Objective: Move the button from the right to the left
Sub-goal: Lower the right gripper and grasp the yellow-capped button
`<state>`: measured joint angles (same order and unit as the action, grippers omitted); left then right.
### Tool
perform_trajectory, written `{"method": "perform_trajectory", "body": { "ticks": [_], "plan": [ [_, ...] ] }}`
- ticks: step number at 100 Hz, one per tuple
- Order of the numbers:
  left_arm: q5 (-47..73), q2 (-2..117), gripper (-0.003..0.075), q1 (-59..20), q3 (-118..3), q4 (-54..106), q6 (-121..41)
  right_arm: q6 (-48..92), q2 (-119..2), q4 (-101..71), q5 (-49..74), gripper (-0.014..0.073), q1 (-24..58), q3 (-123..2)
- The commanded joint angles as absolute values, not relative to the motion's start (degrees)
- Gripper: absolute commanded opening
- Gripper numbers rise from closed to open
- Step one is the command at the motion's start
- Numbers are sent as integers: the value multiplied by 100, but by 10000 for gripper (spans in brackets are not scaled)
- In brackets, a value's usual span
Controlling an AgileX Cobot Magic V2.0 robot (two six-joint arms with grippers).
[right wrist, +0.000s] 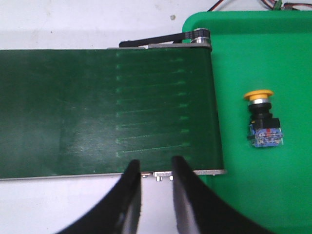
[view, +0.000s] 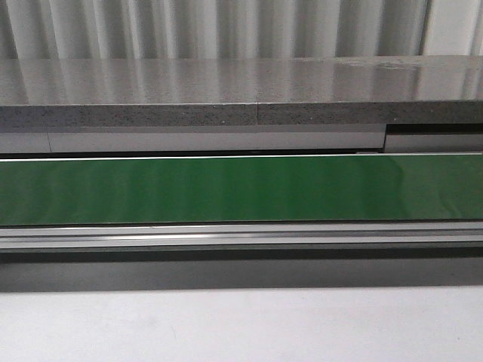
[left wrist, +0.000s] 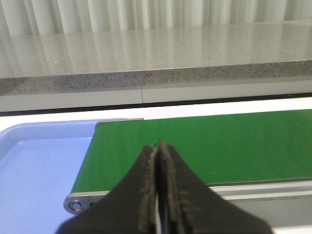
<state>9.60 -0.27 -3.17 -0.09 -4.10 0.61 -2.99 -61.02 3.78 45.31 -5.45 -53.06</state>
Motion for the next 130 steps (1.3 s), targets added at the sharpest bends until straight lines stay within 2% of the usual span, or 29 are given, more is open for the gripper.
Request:
{"method": "perform_trajectory", "body": {
  "ticks": [1, 7, 12, 40, 71, 93, 130],
  "plan": [
    [490, -225, -20, -338, 134, -373, 93, -284, -6254, 387, 4531, 420, -574, -5646],
    [490, -225, -20, -338, 134, -373, 93, -311, -6387, 387, 4545, 536, -625, -5724],
    [490, -225, -20, -338, 134, -373, 93, -363, -6499, 387, 4532, 570, -710, -5778],
    [490, -225, -20, -338, 134, -373, 93, -561, -7185, 331, 4578, 570, -1858, -6121],
    [490, -225, -20, -338, 134, -373, 93, -1080, -8491, 319, 4613, 570, -3007, -6626],
    [490, -225, -20, -338, 134, -373, 93, -979, -9419, 319, 4600, 570, -3172, -6977],
    [490, -225, -20, -338, 134, -373, 93, 456, -10325, 105, 4332, 570, -3155, -7292]
  ]
}}
